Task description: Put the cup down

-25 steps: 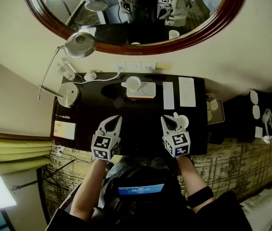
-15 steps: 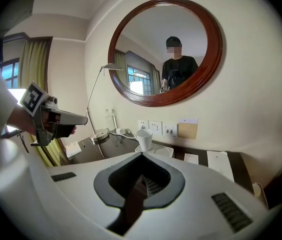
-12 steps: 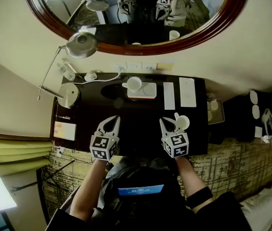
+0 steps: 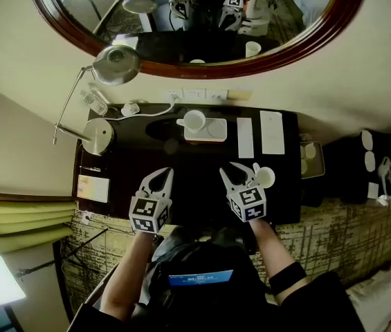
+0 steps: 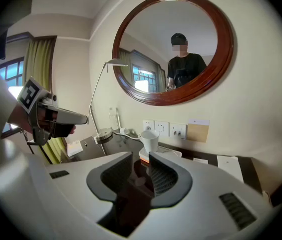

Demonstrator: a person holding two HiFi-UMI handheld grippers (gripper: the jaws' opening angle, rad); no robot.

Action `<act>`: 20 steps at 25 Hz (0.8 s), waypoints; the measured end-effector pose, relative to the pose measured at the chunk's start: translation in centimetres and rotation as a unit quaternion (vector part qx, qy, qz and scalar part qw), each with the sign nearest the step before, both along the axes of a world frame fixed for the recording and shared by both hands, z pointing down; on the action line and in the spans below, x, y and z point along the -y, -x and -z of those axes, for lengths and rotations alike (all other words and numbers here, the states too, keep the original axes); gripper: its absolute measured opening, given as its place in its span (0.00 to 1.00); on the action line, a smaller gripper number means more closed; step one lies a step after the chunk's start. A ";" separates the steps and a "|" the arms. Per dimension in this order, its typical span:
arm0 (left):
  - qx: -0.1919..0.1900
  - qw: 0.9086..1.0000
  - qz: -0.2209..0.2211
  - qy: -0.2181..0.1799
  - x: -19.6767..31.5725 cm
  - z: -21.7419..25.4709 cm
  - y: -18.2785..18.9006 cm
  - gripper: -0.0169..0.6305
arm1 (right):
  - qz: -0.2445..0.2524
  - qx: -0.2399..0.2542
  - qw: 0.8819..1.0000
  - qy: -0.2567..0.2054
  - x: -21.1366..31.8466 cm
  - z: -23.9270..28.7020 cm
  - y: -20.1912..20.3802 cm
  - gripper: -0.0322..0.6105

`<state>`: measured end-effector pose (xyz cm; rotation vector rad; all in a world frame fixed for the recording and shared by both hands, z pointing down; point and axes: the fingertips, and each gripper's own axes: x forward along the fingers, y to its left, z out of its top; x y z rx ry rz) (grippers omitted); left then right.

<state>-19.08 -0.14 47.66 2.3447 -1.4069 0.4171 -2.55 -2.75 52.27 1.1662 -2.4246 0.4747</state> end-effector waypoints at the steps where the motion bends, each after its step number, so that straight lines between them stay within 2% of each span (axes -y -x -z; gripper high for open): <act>1: 0.001 1.000 0.000 0.001 0.2 -0.1 0.1 0.03 | 0.007 -0.001 1.000 0.001 0.6 -0.3 0.5 0.29; 3: 0.004 1.000 0.000 0.002 0.6 -0.4 0.4 0.03 | 0.020 -0.003 1.000 0.001 2.1 -1.2 1.6 0.39; 5: 0.009 1.000 -0.002 0.003 1.1 -1.0 0.6 0.03 | 0.039 -0.008 0.999 -0.003 3.9 -2.4 2.6 0.44; 7: 0.015 1.000 -0.005 0.005 1.8 -1.7 0.6 0.03 | 0.064 -0.015 0.998 -0.006 5.8 -3.9 3.9 0.60; 9: 0.016 1.000 -0.004 0.010 2.3 -2.4 0.7 0.03 | 0.087 -0.021 0.996 -0.004 7.4 -5.3 5.1 0.70; 14: 0.016 1.000 0.003 0.009 4.0 -4.1 0.5 0.03 | 0.124 -0.021 0.992 -0.003 11.9 -7.8 7.3 0.82; 20: 0.020 0.999 0.025 0.017 5.8 -6.3 1.2 0.03 | 0.161 -0.027 0.986 -0.016 16.6 -9.6 8.8 0.86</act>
